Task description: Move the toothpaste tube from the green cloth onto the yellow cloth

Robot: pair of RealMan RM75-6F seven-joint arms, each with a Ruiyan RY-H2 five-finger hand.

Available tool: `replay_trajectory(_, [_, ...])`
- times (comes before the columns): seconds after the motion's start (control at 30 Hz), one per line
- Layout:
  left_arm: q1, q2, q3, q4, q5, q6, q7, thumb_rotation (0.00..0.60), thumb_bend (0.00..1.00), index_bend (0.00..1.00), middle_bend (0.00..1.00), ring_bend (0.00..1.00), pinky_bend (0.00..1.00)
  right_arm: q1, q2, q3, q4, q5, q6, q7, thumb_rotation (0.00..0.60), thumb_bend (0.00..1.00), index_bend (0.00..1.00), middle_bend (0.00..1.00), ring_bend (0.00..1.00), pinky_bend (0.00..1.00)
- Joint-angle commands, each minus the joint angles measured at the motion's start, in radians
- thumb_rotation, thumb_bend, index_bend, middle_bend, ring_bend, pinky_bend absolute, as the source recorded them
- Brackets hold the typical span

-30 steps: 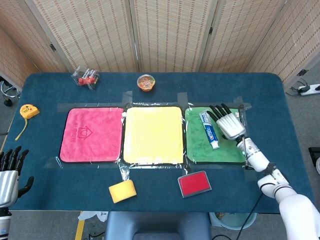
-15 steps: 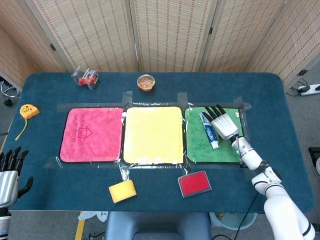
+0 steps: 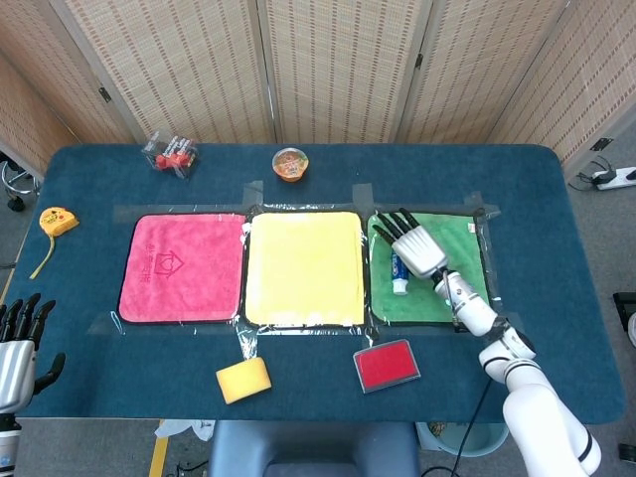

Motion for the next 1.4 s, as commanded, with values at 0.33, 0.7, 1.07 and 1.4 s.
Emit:
replay_trajectory(0.33, [0.012, 0.002, 0.001, 0.011, -0.006, 0.007, -0.020, 0.600, 0.38, 0.15, 0.08, 0.07, 0.00, 0.092, -0.048, 0.039, -0.091, 0.013, 0.061, -0.031, 0.600, 0.05, 0.00, 0.00, 0.00, 0.00])
replay_trajectory(0.7, [0.011, 0.005, 0.000, 0.011, -0.003, 0.004, -0.027, 0.600, 0.38, 0.15, 0.08, 0.07, 0.00, 0.088, 0.034, 0.067, -0.210, 0.045, 0.086, -0.076, 0.600, 0.05, 0.00, 0.00, 0.00, 0.00])
replay_trajectory(1.07, [0.012, 0.005, 0.003, 0.007, 0.006, 0.005, -0.027, 0.600, 0.38, 0.15, 0.08, 0.07, 0.00, 0.067, 0.123, 0.092, -0.246, 0.131, -0.102, -0.132, 0.600, 0.05, 0.00, 0.00, 0.00, 0.00])
replay_trajectory(1.4, [0.016, 0.008, 0.006, 0.002, 0.012, 0.009, -0.027, 0.600, 0.38, 0.15, 0.08, 0.07, 0.00, 0.080, 0.140, 0.130, -0.265, 0.205, -0.246, -0.156, 0.600, 0.05, 0.00, 0.00, 0.05, 0.05])
